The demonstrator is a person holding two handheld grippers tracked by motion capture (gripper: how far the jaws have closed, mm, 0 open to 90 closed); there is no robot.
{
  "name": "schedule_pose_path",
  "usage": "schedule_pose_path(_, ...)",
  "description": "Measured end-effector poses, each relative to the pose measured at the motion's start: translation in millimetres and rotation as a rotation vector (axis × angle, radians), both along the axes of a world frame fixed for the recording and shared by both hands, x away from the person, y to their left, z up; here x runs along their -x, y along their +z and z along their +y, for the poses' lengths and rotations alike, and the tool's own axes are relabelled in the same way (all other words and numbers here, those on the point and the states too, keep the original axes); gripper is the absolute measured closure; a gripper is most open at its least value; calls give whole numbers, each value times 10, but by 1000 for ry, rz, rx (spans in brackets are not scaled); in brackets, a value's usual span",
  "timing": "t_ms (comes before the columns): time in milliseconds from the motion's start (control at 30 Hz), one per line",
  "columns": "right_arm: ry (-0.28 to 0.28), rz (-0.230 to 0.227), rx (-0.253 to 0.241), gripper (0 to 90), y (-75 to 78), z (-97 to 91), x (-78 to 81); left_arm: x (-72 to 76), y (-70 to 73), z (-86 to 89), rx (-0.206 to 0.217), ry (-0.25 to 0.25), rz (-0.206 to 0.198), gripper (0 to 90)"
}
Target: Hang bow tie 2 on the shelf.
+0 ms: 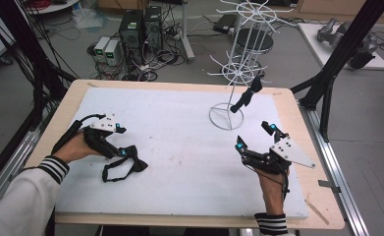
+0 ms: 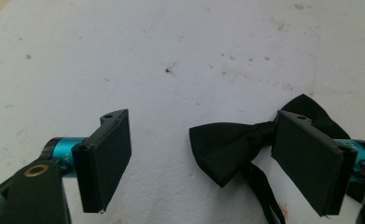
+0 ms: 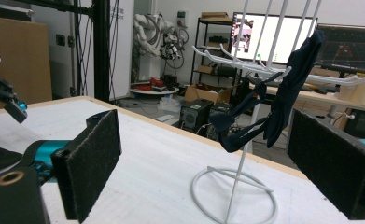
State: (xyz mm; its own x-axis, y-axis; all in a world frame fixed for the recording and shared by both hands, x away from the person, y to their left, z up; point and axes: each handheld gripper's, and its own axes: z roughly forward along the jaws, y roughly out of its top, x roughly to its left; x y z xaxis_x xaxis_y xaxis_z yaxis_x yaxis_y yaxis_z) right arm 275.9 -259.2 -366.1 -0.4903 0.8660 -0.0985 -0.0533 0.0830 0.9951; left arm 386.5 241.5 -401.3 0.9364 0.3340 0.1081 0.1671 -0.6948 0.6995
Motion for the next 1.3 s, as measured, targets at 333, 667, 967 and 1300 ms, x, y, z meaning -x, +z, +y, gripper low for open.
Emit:
schedule_pose_path(333, -3, 4, -1, 98, -2, 1, -4, -41, -128, -60, -91, -39, 50, 280)
schedule_pose_path(667, -6, 3, -2, 98, -8, -8, -13, -32, -194, -139, -159, -81, 64, 312)
schedule_pose_path(967, -4, 4, -5, 98, -6, -7, -7, -39, -165, -254, -211, -124, 59, 384)
schedule_pose_path(1300, -4, 4, -5, 98, -7, -4, -7, -27, -174, -257, -235, -135, 95, 525)
